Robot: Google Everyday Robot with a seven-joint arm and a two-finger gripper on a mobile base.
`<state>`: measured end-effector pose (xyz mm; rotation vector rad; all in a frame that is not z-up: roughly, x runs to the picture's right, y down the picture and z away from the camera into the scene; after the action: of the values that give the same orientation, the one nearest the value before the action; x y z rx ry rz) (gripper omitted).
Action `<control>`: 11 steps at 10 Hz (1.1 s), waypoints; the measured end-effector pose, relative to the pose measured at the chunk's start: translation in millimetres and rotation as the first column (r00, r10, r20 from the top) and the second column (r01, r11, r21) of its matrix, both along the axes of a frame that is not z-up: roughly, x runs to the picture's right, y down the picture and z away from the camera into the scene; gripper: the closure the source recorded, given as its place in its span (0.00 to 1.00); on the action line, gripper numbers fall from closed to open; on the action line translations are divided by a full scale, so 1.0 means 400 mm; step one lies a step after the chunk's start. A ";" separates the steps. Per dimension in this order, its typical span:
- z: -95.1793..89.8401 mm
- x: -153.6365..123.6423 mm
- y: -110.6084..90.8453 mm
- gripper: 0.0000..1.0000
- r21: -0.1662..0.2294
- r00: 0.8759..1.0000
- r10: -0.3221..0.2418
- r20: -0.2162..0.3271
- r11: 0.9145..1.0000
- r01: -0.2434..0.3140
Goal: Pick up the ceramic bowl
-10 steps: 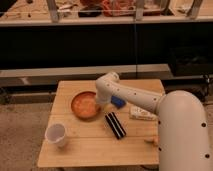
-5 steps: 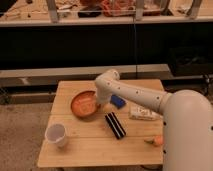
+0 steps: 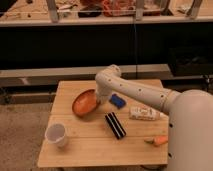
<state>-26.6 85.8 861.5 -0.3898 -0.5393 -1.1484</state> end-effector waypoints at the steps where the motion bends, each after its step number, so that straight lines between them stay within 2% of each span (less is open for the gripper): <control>1: -0.015 0.003 -0.015 1.00 0.008 1.000 0.001 0.000 1.000 -0.001; 7: -0.067 0.010 -0.061 1.00 0.044 1.000 -0.001 0.010 0.999 0.001; 11: -0.083 0.007 -0.068 1.00 0.054 1.000 -0.010 0.018 0.998 0.009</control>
<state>-23.8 58.5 828.3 -0.3358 -0.5222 -1.1746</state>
